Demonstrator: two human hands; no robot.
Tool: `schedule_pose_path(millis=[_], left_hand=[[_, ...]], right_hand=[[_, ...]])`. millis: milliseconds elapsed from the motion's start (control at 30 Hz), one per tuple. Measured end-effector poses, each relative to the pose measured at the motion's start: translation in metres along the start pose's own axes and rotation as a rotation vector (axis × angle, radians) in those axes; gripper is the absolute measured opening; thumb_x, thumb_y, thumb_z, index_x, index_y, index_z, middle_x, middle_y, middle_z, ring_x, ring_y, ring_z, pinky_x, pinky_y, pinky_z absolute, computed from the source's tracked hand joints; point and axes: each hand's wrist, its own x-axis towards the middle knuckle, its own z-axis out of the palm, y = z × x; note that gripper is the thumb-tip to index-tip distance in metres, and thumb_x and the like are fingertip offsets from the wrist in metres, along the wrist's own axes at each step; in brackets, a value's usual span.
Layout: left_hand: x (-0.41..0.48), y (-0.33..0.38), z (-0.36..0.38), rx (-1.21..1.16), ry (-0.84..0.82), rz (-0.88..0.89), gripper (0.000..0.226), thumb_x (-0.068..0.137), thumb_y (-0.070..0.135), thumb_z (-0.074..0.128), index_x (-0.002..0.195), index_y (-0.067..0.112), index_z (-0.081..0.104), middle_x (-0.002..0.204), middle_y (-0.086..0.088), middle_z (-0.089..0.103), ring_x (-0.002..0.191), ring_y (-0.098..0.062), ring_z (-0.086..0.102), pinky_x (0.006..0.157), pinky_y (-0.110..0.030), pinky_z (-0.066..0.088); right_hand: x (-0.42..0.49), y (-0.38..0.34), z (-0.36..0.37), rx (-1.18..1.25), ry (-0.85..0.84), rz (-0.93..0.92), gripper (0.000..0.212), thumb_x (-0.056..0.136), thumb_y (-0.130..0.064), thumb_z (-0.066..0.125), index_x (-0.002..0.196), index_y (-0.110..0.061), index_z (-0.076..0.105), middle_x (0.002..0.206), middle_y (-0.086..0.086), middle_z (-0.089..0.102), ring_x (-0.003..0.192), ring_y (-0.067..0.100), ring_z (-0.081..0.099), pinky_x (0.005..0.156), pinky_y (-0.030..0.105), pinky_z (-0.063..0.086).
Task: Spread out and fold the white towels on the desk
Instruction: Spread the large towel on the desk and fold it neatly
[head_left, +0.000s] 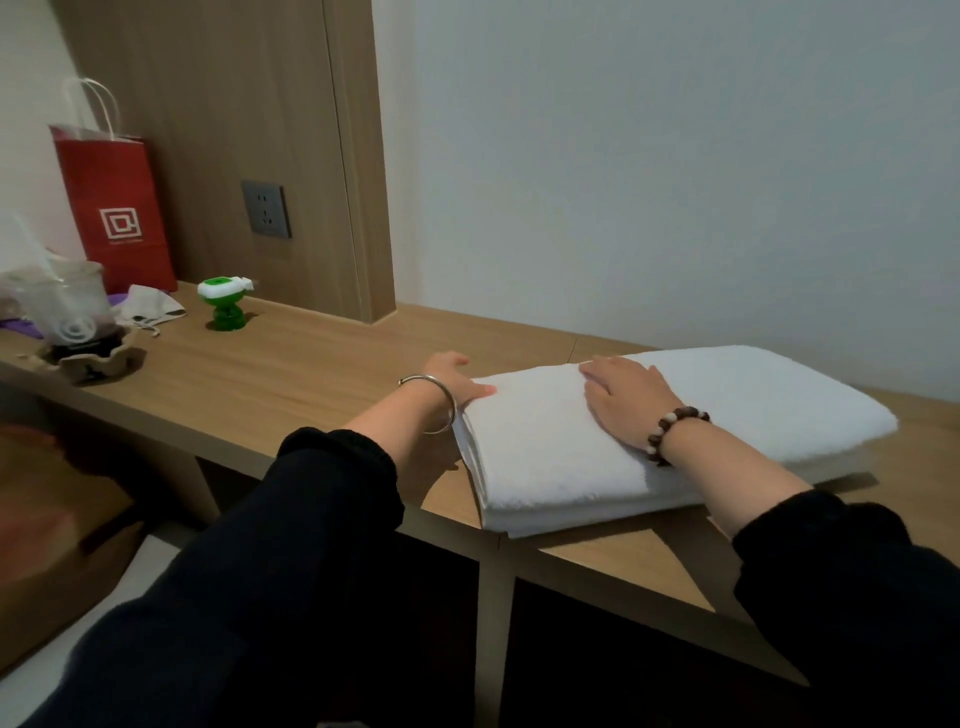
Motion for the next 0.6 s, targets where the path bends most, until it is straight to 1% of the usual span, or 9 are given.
schedule_pose_path(millis=[67,133,200,267,333,400,467,533,600], left_hand=[[-0.005,0.016,-0.004,0.390,0.068,0.105,0.065,0.088,0.037,0.062,0.143,0.014,0.035,0.147,-0.008,0.038,0.135,-0.026,0.034,0.111,-0.035,0.029],[-0.018,0.036,0.003,0.605,0.104,0.226,0.056,0.092,0.039,0.052,0.142,0.022,0.036,0.145,-0.007,0.038,0.133,-0.029,0.033,0.108,-0.042,0.031],[-0.036,0.049,0.025,0.675,-0.018,0.323,0.054,0.095,0.048,0.038,0.142,0.024,0.034,0.149,-0.006,0.032,0.136,-0.030,0.027,0.108,-0.049,0.028],[-0.054,0.048,0.050,0.720,-0.159,0.323,0.062,0.096,0.056,0.021,0.149,0.026,0.014,0.159,0.000,0.006,0.145,-0.029,0.004,0.112,-0.056,0.010],[-0.062,0.040,0.062,0.719,-0.115,0.308,0.061,0.097,0.054,0.013,0.151,0.029,-0.001,0.159,0.005,-0.010,0.145,-0.024,-0.010,0.113,-0.055,-0.001],[-0.066,0.036,0.063,0.713,-0.057,0.324,0.059,0.098,0.051,0.012,0.151,0.029,-0.001,0.158,0.006,-0.010,0.145,-0.023,-0.010,0.113,-0.054,-0.002],[-0.067,0.035,0.062,0.676,-0.016,0.359,0.057,0.099,0.048,0.016,0.151,0.027,0.004,0.159,0.004,-0.005,0.146,-0.022,-0.006,0.114,-0.053,0.001],[-0.065,0.028,0.059,0.543,0.102,0.377,0.058,0.098,0.043,0.027,0.150,0.024,0.013,0.159,0.000,0.003,0.146,-0.022,0.001,0.117,-0.049,0.006],[-0.063,0.015,0.050,0.259,0.226,0.254,0.065,0.094,0.040,0.041,0.150,0.020,0.015,0.158,-0.004,0.009,0.145,-0.023,0.007,0.117,-0.044,0.011]], right_hand=[[-0.008,0.009,0.000,-0.078,-0.066,-0.011,0.045,0.102,-0.027,0.024,0.145,-0.022,0.033,0.156,-0.001,0.024,0.143,0.017,0.017,0.115,0.048,0.006],[-0.015,0.015,0.003,-0.080,-0.092,-0.021,0.047,0.102,-0.028,0.021,0.149,-0.027,0.024,0.159,-0.005,0.013,0.145,0.015,0.008,0.116,0.046,0.003],[-0.017,0.016,0.005,-0.065,-0.100,-0.023,0.047,0.102,-0.028,0.020,0.150,-0.028,0.020,0.159,-0.006,0.009,0.146,0.013,0.006,0.116,0.044,0.002],[-0.015,0.016,0.004,-0.068,-0.112,-0.028,0.048,0.102,-0.028,0.019,0.150,-0.029,0.019,0.159,-0.006,0.008,0.146,0.013,0.005,0.116,0.044,0.002],[-0.015,0.017,0.003,-0.073,-0.130,-0.042,0.048,0.102,-0.028,0.019,0.150,-0.028,0.017,0.160,-0.006,0.007,0.146,0.013,0.004,0.117,0.043,0.002],[-0.019,0.018,0.004,-0.093,-0.133,-0.059,0.048,0.103,-0.030,0.018,0.151,-0.027,0.018,0.159,-0.006,0.008,0.146,0.013,0.005,0.117,0.043,0.002],[-0.030,0.018,0.008,-0.104,-0.098,-0.076,0.048,0.103,-0.032,0.017,0.150,-0.027,0.020,0.159,-0.006,0.012,0.146,0.013,0.008,0.117,0.041,0.004],[-0.041,0.019,0.013,-0.105,-0.052,-0.105,0.047,0.103,-0.032,0.018,0.150,-0.028,0.021,0.158,-0.006,0.016,0.145,0.013,0.011,0.117,0.039,0.005],[-0.050,0.022,0.015,-0.098,-0.041,-0.129,0.047,0.103,-0.031,0.017,0.149,-0.030,0.021,0.158,-0.006,0.016,0.145,0.012,0.011,0.117,0.036,0.004]])
